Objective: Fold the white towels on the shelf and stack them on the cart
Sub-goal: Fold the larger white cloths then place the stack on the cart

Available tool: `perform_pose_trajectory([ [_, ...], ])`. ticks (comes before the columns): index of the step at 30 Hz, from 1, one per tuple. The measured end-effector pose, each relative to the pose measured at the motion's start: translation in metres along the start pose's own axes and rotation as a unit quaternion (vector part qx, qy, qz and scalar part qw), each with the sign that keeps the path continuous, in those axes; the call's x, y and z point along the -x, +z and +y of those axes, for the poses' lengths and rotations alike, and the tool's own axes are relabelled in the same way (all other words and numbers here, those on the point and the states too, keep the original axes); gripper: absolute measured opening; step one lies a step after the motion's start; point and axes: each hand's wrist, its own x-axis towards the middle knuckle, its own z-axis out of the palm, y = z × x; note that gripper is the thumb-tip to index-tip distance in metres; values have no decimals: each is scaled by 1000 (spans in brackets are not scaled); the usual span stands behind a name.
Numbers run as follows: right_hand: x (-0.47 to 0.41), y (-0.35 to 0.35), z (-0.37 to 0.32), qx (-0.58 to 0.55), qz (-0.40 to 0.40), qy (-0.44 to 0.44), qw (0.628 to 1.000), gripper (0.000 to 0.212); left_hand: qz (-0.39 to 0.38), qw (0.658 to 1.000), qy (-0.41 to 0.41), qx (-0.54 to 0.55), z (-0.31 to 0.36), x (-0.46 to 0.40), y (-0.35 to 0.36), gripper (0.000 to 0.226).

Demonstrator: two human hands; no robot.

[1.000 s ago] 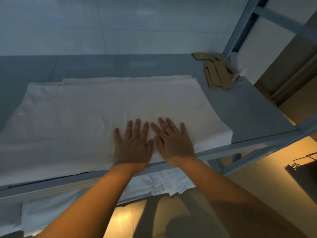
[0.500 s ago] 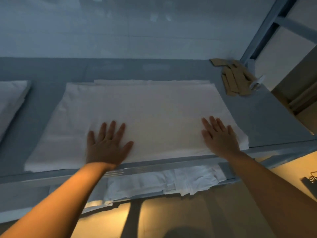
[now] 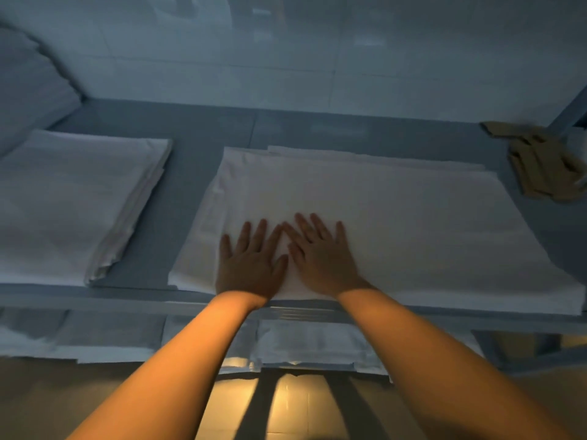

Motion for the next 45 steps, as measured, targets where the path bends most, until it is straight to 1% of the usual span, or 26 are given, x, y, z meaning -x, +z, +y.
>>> perform_pose_trajectory([
  [4, 0, 4, 3, 7, 1, 14, 1000, 50, 9, 996, -78, 35, -68, 0, 1, 62],
  [6, -2, 3, 2, 16, -5, -4, 1000, 50, 15, 995, -89, 34, -78, 1, 1, 63],
  [7, -5, 2, 1, 20, -8, -30, 999, 50, 22, 995, -87, 34, -77, 0, 1, 64],
  [9, -17, -1, -7, 21, -11, -118, 993, 50, 37, 995, -86, 33, -72, -1, 2, 64],
  [12, -51, -3, -31, 10, -27, -235, 972, 49, 50, 993, -95, 45, -73, 0, 3, 63],
  [15, -94, -2, -48, 26, -40, -289, 956, 50, 56, 991, -104, 55, -74, 1, 2, 63],
  [18, -142, 1, -48, 43, -37, -289, 956, 50, 50, 991, -101, 68, -73, 2, 1, 70],
  [22, -204, 4, -41, 33, -31, -232, 972, 50, 37, 991, -109, 66, -73, 2, 1, 82],
  [25, -228, 2, -36, 35, -20, -113, 993, 52, 30, 991, -112, 68, -73, 0, 2, 85],
  [27, -223, 0, -37, 25, 9, -51, 998, 53, 28, 991, -116, 67, -73, 0, 2, 87],
  [28, -212, -1, -38, 7, 21, -52, 998, 52, 23, 991, -118, 67, -72, 0, 2, 88],
  [29, -195, -2, -37, -16, 25, -80, 996, 51, 17, 991, -120, 64, -72, -1, 1, 89],
  [31, -149, 1, -24, -38, 19, -169, 985, 50, 1, 990, -131, 58, -71, -2, -1, 87],
  [32, -127, 3, -9, -27, 13, -188, 982, 50, -8, 989, -139, 56, -70, -4, -3, 85],
  [33, -112, 1, 14, -12, 8, -175, 984, 51, -20, 987, -148, 54, -68, -6, -5, 82],
  [34, -102, -3, 41, 5, 4, -133, 991, 52, -32, 985, -159, 52, -66, -7, -6, 79],
  [36, -87, -15, 105, 27, -16, -1, 1000, 54, -48, 981, -182, 47, -63, -8, -10, 73],
  [38, -62, -25, 170, 23, -40, 132, 990, 56, -48, 977, -206, 38, -54, -7, -14, 70],
  [40, -33, -30, 208, 6, -51, 220, 974, 57, -32, 975, -220, 26, -37, -7, -17, 69],
  [41, -22, -30, 213, 1, -53, 242, 969, 57, -24, 977, -210, 26, -21, -7, -19, 68],
  [42, -14, -29, 210, -3, -55, 248, 967, 57, -20, 983, -181, 32, 2, -7, -21, 68],
  [43, -8, -27, 199, -8, -60, 236, 970, 57, -21, 990, -136, 42, 29, -7, -21, 68],
  [44, -4, -25, 183, -11, -63, 206, 976, 56, -26, 995, -80, 52, 61, -7, -21, 68],
  [45, 1, -21, 166, -8, -59, 158, 986, 54, -34, 997, -24, 61, 96, -6, -21, 68],
])
